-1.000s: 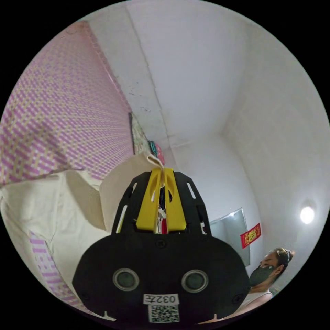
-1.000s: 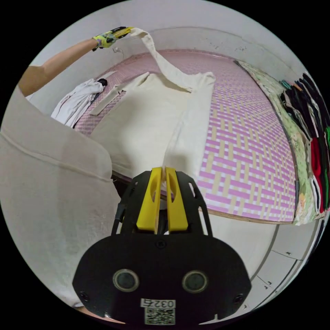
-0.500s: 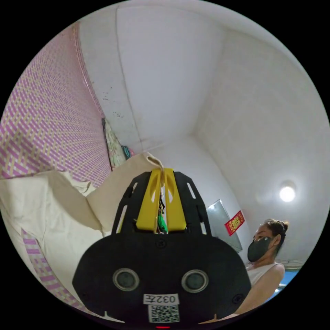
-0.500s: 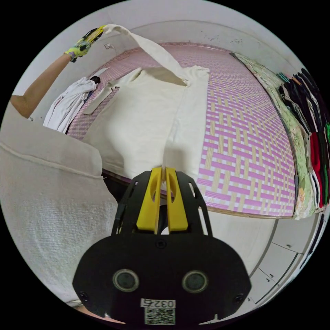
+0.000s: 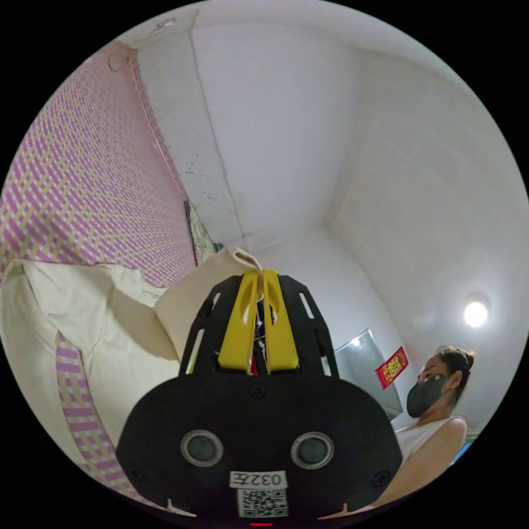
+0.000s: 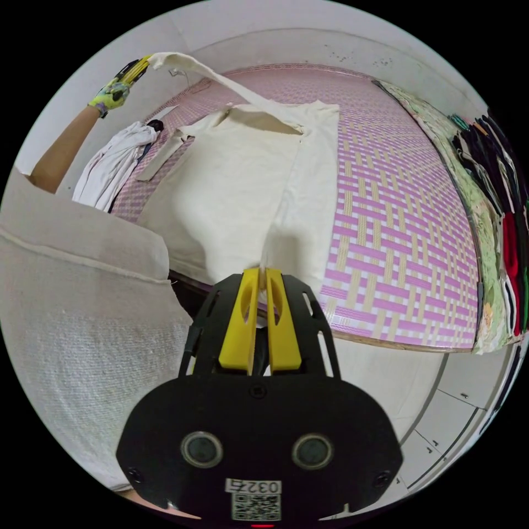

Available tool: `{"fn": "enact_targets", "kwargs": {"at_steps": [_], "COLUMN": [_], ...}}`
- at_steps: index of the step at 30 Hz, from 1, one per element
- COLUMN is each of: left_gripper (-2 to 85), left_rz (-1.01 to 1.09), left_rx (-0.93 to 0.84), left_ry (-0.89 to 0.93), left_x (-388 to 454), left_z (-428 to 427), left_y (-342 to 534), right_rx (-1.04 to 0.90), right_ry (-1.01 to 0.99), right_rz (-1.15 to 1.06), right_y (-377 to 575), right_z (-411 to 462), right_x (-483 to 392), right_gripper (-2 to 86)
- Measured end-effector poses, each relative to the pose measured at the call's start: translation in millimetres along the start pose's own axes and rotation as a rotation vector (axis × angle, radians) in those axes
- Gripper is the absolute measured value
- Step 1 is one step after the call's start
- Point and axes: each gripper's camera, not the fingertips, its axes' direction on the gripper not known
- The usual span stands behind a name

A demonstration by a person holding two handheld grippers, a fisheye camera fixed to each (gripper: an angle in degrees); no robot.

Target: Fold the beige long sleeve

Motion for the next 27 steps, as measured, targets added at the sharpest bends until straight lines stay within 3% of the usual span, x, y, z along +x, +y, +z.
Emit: {"fn": "enact_targets", "kwargs": {"at_steps": [10, 15, 21, 27], "left_gripper": [-1.3, -1.3, -1.2, -1.2], "left_rz": [-0.088, -0.083, -0.055, -0.070], "left_rx": [-0.045, -0.050, -0.068, -0.046], "left_ry": [-0.215, -0.203, -0.217, -0.173], "left_x": [-50, -52, -46, -45], "left_z": [-8, -9, -9, -11], "left_y": [28, 36, 41, 42], "right_rx": [-0.084, -0.134, 0.062, 0.156], "right_ry": [-0.079, -0.300, -0.238, -0.353], "right_rz": [0.032, 0.065, 0.333, 0.497], "right_y": [0, 10, 60, 86], "right_z": [24, 26, -17, -22], "right_x": [22, 41, 99, 138], "right_gripper": [2.4, 1.3, -0.8, 0.0]}}
